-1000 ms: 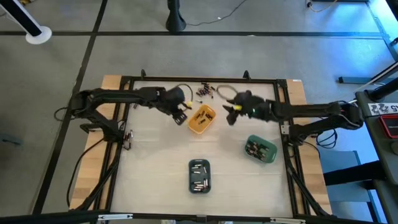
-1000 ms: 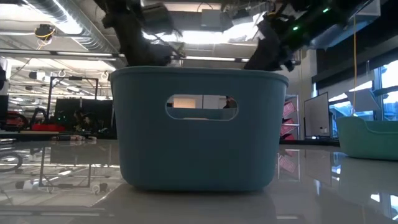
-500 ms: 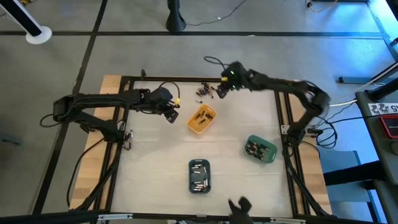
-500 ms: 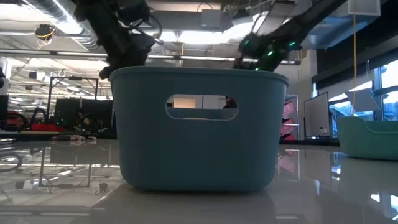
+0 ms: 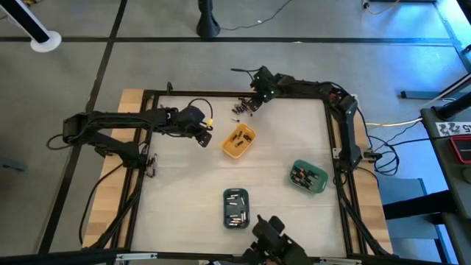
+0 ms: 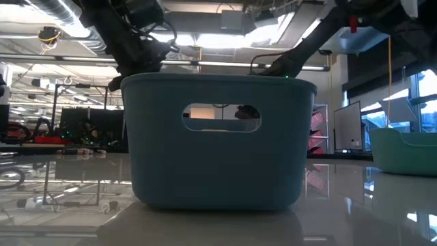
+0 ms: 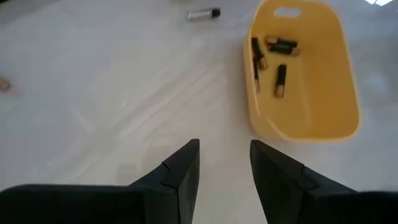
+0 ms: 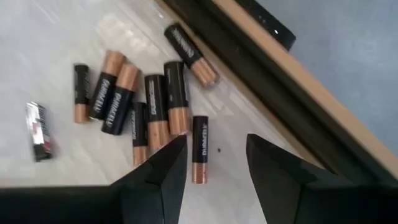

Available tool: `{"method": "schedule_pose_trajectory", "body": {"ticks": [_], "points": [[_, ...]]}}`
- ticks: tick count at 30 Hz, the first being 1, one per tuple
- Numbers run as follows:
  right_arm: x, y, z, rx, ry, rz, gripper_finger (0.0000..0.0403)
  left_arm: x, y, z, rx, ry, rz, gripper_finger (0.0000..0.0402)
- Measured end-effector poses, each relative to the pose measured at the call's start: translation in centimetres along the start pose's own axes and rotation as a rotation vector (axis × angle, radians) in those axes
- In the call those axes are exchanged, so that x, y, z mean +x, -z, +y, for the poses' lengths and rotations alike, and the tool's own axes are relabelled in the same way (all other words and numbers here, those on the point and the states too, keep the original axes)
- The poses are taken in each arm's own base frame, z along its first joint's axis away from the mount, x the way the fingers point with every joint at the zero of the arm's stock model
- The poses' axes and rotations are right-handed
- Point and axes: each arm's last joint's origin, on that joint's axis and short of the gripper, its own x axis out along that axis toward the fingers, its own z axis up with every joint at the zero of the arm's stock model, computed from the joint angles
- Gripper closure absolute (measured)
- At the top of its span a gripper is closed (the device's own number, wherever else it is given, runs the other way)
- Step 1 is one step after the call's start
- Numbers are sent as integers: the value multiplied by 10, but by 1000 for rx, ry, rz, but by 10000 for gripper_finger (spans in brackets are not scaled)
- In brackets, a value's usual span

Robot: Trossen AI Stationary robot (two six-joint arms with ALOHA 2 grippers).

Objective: Sort batteries
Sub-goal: Put the black battery into the yellow bin

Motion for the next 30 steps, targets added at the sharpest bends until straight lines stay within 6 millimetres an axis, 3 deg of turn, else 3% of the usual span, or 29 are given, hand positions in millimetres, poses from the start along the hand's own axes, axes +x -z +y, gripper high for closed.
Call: {"method": "schedule_pose_trajectory", "body": {"ticks": [12, 19, 30], "points": [[9, 6, 19, -44, 95, 40, 235, 0, -3, -2, 3, 22, -31, 270], [27, 16, 16, -27, 86, 111, 235, 0, -2, -4, 10, 25, -30, 270], [28, 14, 16, -35, 84, 103, 253, -1, -1, -5, 19, 27, -23, 270]]}}
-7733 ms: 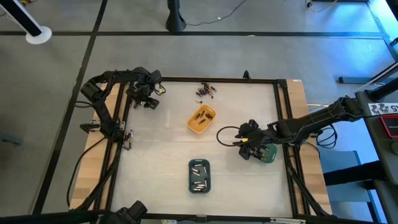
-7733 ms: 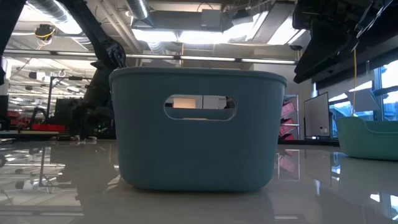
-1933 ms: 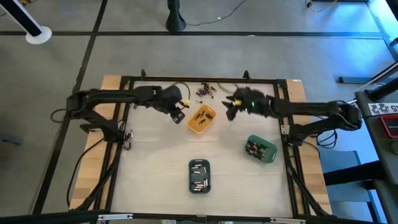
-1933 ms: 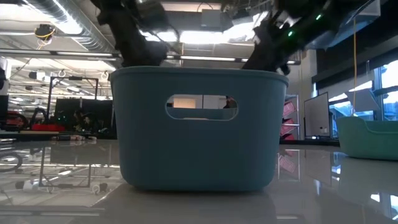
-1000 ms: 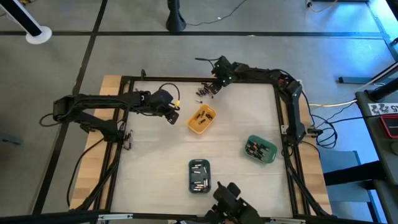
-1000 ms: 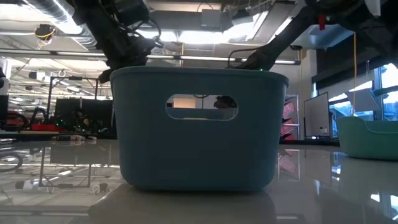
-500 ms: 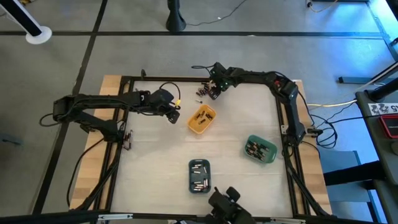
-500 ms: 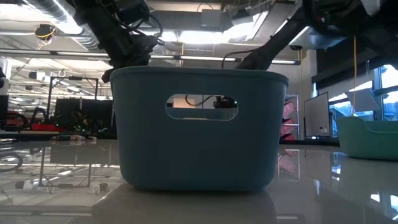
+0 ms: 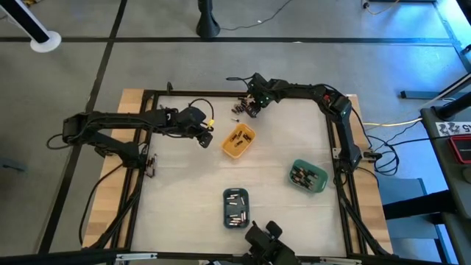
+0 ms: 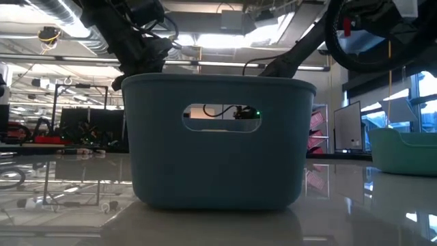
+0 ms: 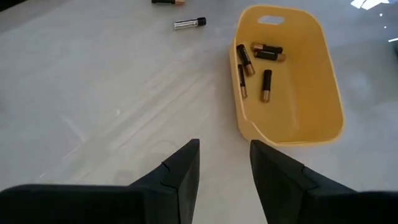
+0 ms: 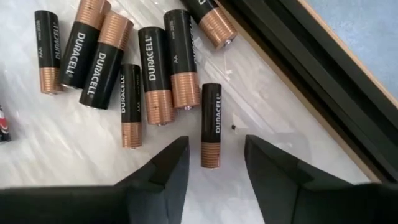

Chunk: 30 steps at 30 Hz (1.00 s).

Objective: Sort batteries
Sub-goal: Put the black battery into the yellow bin

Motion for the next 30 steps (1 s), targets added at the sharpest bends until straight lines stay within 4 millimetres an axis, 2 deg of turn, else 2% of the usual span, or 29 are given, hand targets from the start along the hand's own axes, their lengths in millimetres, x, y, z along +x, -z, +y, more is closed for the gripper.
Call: {"method": "schedule_pose_trajectory", "body": {"ticks": [3, 8, 12, 16, 20, 25, 27, 30], "points": [[1, 0, 0, -1, -5, -3, 292, 0, 0, 0, 0, 0, -1, 270], [1, -1, 0, -28, -7, -6, 382, 0, 0, 0, 5, 0, 0, 270], [-1, 0, 0, -32, -6, 9, 378, 0, 0, 0, 7, -1, 1, 270], [-11, -2, 0, -58, -5, 69, 389, 0, 0, 0, 19, -2, 4, 270], [-36, 0, 5, -84, -7, 102, 389, 0, 0, 0, 24, -2, 3, 270], [-88, 3, 14, -130, 9, 114, 389, 0, 2, 0, 27, 0, 5, 270], [-105, 7, 24, -163, 6, 128, 389, 1, 2, 0, 28, -4, 11, 270], [-135, 10, 52, -239, -45, 69, 389, 1, 1, -1, 38, 3, -1, 270]]}}
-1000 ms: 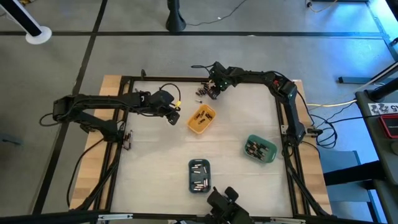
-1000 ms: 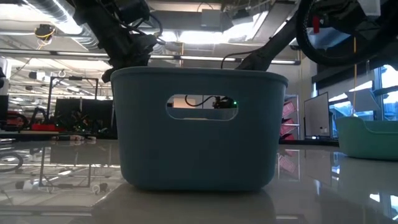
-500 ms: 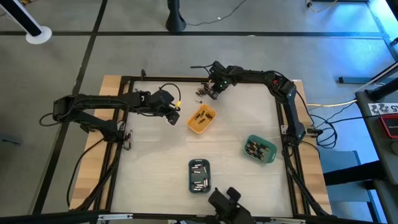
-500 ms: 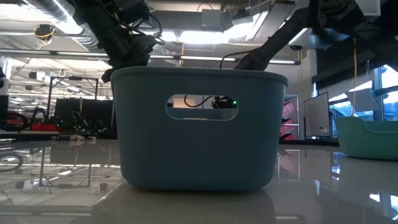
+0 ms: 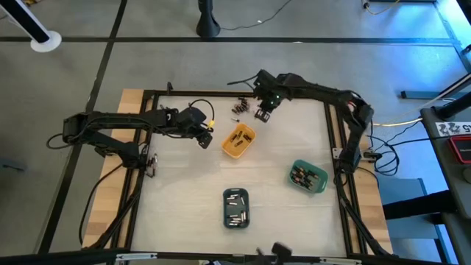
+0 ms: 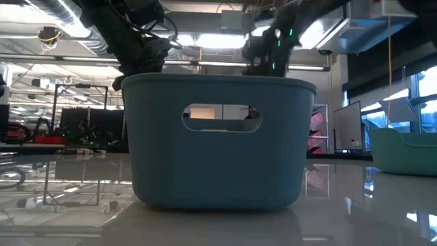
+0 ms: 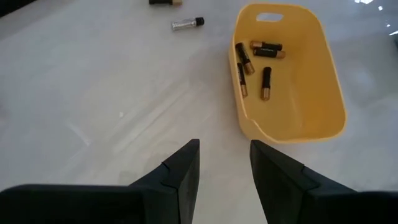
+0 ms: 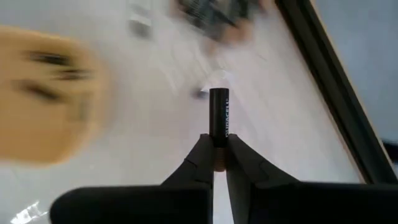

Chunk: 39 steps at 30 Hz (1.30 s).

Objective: Sort batteries
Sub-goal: Put the black battery into the yellow bin

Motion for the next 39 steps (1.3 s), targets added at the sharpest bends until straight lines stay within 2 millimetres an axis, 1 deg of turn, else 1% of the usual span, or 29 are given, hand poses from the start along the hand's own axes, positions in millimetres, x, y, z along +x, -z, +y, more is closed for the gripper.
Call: {"method": "schedule_pose_trajectory", "body": {"ticks": [1, 3, 6, 8, 10, 12, 14, 15, 17, 19, 24, 27, 32, 36, 39], "points": [[-8, -1, 11, -26, -30, -26, 389, 0, 0, 0, 9, 2, -3, 270], [-16, -2, 35, -86, -121, -61, 389, 0, -1, -1, 15, 5, -9, 270], [-27, -4, 73, -202, -324, -134, 389, 0, -3, -2, 27, 16, -28, 270], [-31, -3, 95, -296, -476, -166, 389, 0, -3, -2, 37, 17, -31, 270], [-31, -1, 114, -377, -585, -174, 389, 0, -4, -2, 48, 24, -44, 270], [-30, 0, 127, -423, -591, -181, 389, 0, -5, -3, 50, 26, -48, 270], [-25, 2, 134, -431, -494, -167, 389, 0, -4, -3, 51, 24, -45, 270], [-23, 1, 136, -425, -434, -163, 389, 0, -4, -3, 51, 25, -46, 270], [-11, 0, 137, -401, -331, -138, 389, 0, -5, -3, 51, 26, -49, 270], [3, -2, 136, -378, -279, -123, 389, 0, -6, -3, 51, 33, -62, 270], [47, -9, 123, -344, -256, -68, 389, 0, -5, -3, 47, 28, -53, 270], [65, -13, 115, -318, -244, -71, 389, 0, -1, 0, 21, -7, -12, 270], [77, -13, 112, -305, -229, -53, 389, 0, 7, 6, -17, -89, 45, 270], [77, -10, 113, -310, -206, -19, 389, 0, 8, 7, -31, -122, 48, 270], [80, -9, 111, -307, -183, -17, 389, -1, 13, 12, -63, -188, 80, 270]]}}
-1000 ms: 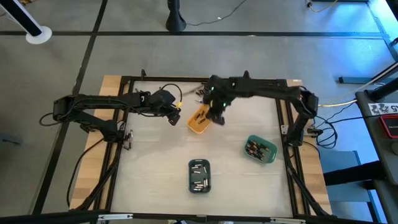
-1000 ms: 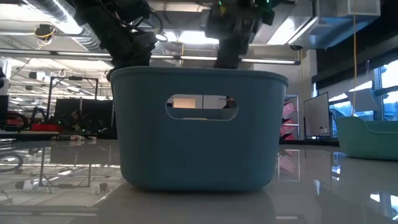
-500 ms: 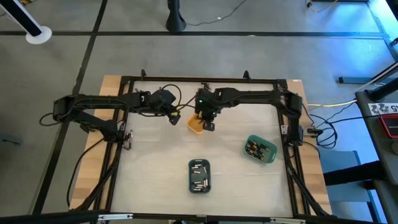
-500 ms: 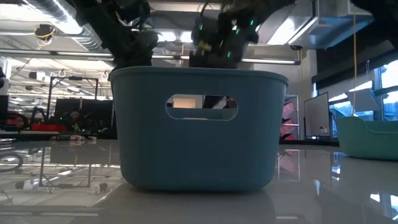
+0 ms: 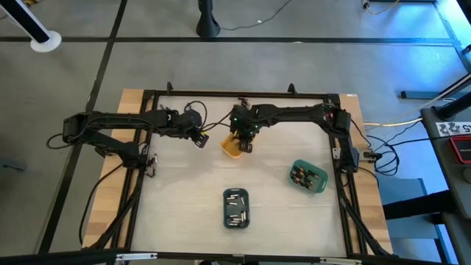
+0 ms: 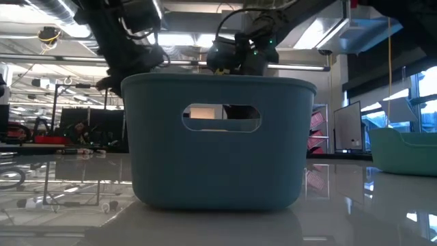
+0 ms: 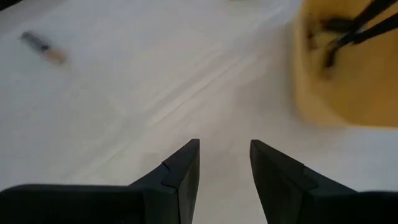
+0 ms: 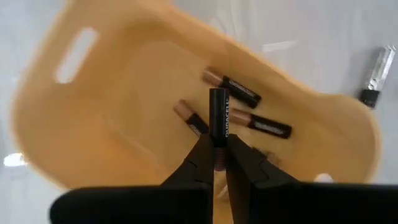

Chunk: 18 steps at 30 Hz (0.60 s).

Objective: Sort batteries
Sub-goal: Put the black battery into the yellow bin

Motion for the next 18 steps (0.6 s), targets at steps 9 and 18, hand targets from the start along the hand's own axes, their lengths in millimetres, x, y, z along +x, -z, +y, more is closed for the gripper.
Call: {"method": "schedule_pose_trajectory", "body": {"ticks": [9, 18], "points": [[0, -3, -3, 1, 8, -34, 381, -4, 23, 31, -176, -333, 230, 270], [0, -4, -3, 5, 8, -44, 371, -7, 30, 28, -170, -362, 250, 270]]}}
